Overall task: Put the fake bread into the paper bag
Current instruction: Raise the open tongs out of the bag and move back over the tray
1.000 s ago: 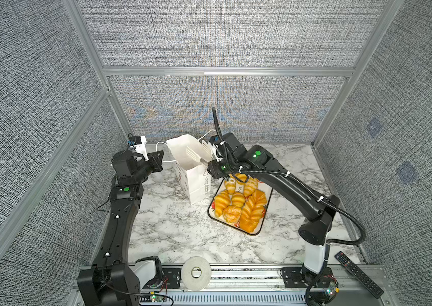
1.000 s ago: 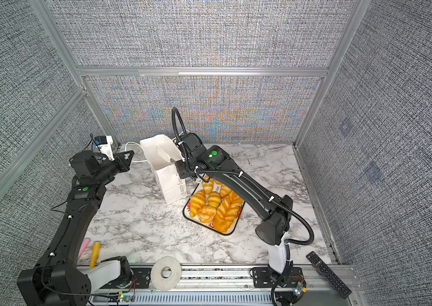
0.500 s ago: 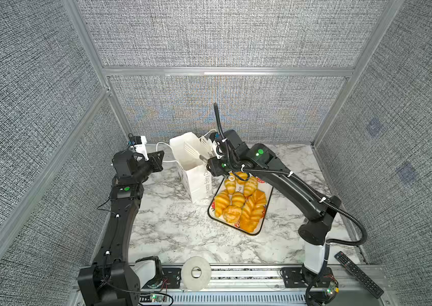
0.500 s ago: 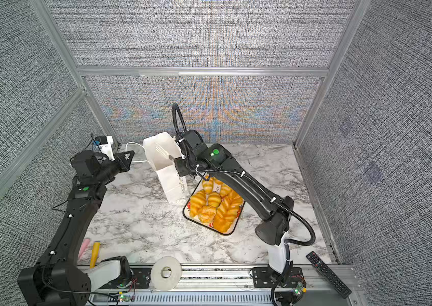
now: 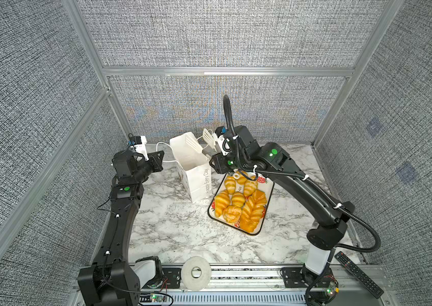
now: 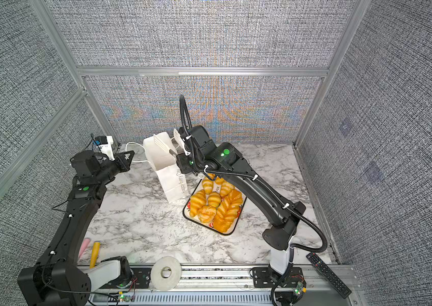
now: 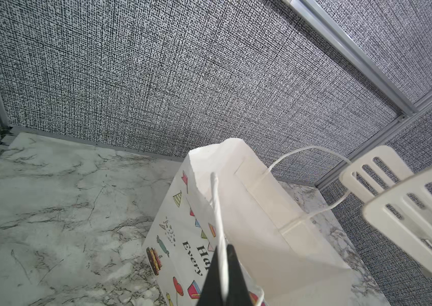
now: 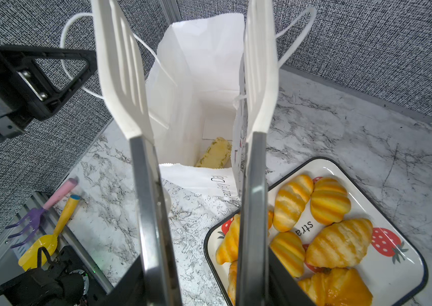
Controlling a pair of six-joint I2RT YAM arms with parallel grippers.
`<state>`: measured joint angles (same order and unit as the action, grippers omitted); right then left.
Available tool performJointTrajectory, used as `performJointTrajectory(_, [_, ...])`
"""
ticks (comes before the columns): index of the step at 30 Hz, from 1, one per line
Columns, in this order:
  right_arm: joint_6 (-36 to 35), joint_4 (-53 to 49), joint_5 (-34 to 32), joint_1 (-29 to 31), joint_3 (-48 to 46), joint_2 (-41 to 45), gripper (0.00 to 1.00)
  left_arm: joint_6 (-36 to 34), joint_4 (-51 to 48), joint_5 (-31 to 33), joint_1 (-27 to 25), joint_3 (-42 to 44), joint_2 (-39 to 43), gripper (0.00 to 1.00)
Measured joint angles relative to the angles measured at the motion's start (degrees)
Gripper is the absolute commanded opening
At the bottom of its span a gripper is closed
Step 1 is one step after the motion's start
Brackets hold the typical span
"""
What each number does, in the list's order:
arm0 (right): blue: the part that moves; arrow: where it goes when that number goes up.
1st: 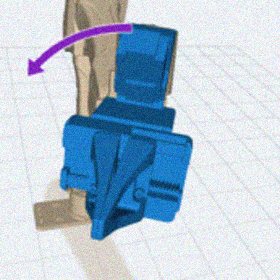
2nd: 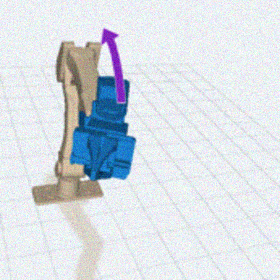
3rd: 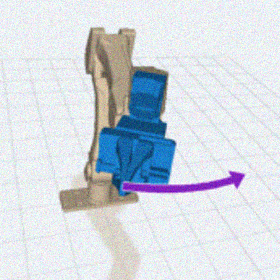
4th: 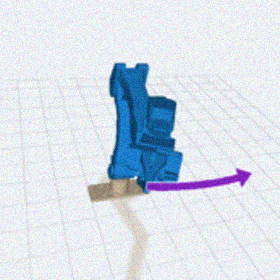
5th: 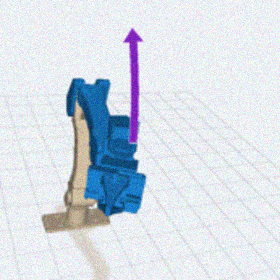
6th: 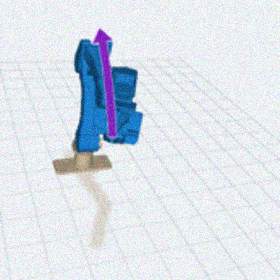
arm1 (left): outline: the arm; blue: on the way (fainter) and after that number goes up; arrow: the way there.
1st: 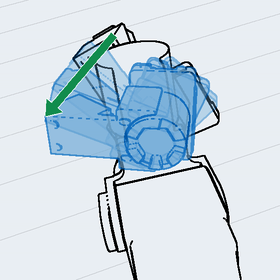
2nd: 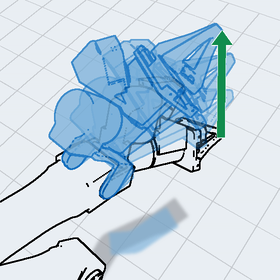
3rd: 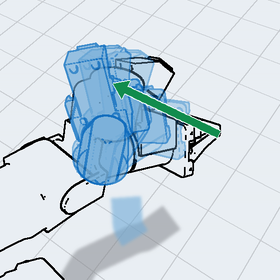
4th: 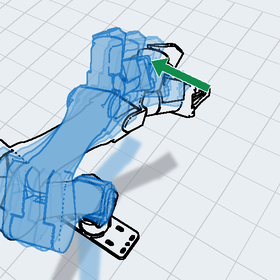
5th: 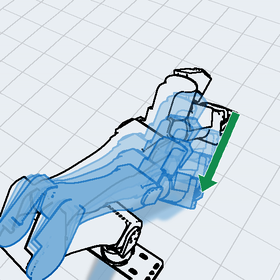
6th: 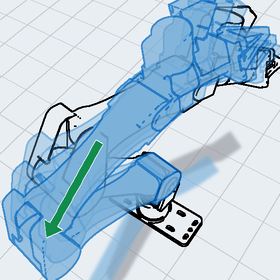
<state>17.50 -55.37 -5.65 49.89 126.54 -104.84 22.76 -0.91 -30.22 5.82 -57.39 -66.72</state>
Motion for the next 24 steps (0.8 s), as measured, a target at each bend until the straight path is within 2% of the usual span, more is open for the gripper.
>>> performJointTrajectory(24, [3.43, 3.30, -0.59, -6.78, -13.90, 15.34, 0.52, 0.00, 0.02, -0.35, 0.00, 0.00, 0.02, 0.00])
